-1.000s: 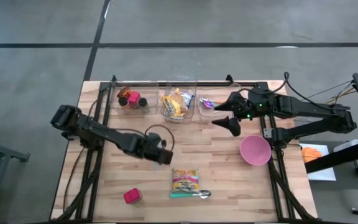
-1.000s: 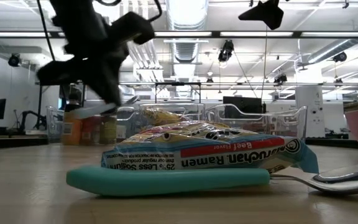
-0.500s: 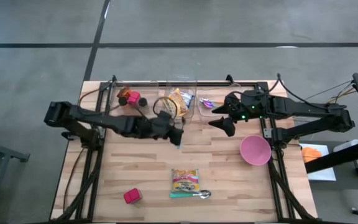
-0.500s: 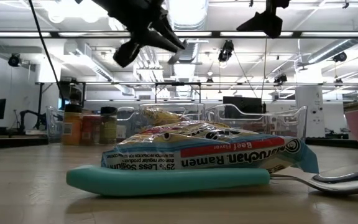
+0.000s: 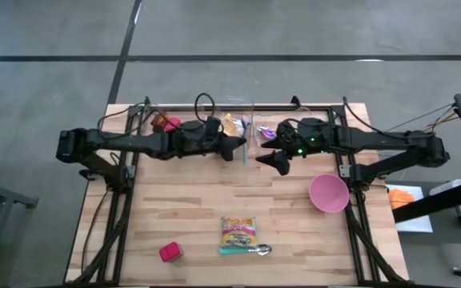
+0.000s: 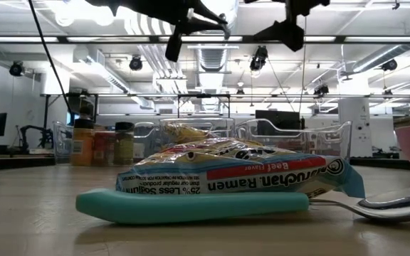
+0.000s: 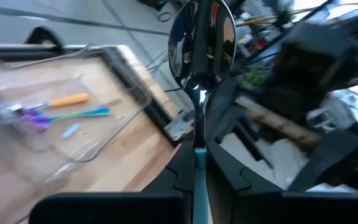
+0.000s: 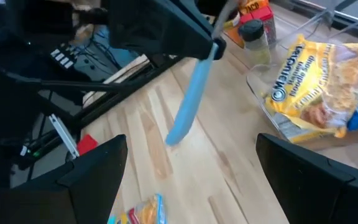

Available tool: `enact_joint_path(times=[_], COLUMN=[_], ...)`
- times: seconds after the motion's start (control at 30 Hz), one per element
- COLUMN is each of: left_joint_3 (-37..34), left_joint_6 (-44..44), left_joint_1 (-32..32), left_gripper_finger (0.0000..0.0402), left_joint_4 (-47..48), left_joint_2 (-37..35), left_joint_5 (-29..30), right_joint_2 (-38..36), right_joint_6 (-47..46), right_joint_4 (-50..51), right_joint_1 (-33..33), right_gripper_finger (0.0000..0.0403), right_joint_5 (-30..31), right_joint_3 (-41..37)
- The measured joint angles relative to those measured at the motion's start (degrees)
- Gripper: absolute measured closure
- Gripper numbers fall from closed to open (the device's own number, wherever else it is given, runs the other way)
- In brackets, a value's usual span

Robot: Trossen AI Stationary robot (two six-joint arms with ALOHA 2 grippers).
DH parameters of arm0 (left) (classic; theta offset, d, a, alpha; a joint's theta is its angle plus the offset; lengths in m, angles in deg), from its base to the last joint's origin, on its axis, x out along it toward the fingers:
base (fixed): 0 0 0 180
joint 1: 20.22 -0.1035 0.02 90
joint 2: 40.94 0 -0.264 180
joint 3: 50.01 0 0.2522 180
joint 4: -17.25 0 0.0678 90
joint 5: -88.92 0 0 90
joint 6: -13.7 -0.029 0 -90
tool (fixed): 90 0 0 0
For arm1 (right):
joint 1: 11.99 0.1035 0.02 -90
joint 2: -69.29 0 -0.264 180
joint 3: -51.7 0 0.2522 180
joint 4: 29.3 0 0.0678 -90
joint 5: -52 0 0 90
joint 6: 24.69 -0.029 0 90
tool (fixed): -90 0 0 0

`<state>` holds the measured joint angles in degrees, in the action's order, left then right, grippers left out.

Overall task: Pick & Place Food Item
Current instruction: Put the light blue spoon into the right transparent bin

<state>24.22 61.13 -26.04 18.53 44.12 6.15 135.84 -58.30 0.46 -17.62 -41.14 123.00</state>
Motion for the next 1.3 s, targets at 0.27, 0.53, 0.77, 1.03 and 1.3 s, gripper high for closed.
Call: enact_joint_path(times=[0.27,0.53,0.77,1.03,1.3], left_joint_3=[0.4,0.4,0.4,0.4,0.4], left_joint_6=[-2.7,-3.1,-3.6,-3.6,-4.0], left_joint_1=[-0.3,-0.3,-0.3,-0.3,-0.3], left_gripper_finger=[0.0383,0.0383,0.0383,0.0383,0.0383], left_joint_4=[-2.3,-3.0,-3.4,-3.7,-3.6], left_joint_2=[0.0,0.0,-0.6,-0.8,-0.8], left_joint_5=[-2.9,-4.7,-6.0,-6.3,-5.9], right_joint_2=[4.2,8.6,10.3,9.8,9.6], right_joint_6=[-0.7,1.0,2.0,3.2,5.7], right_joint_4=[-7.3,-7.8,-7.7,-7.6,-7.2], right_joint_1=[-0.4,-0.4,-0.4,-0.7,-0.7], right_gripper_finger=[0.0051,0.0051,0.0068,0.0206,0.0369], right_joint_5=[0.5,0.3,0.3,0.3,-0.4], right_joint_3=[0.4,4.2,5.5,5.6,5.5])
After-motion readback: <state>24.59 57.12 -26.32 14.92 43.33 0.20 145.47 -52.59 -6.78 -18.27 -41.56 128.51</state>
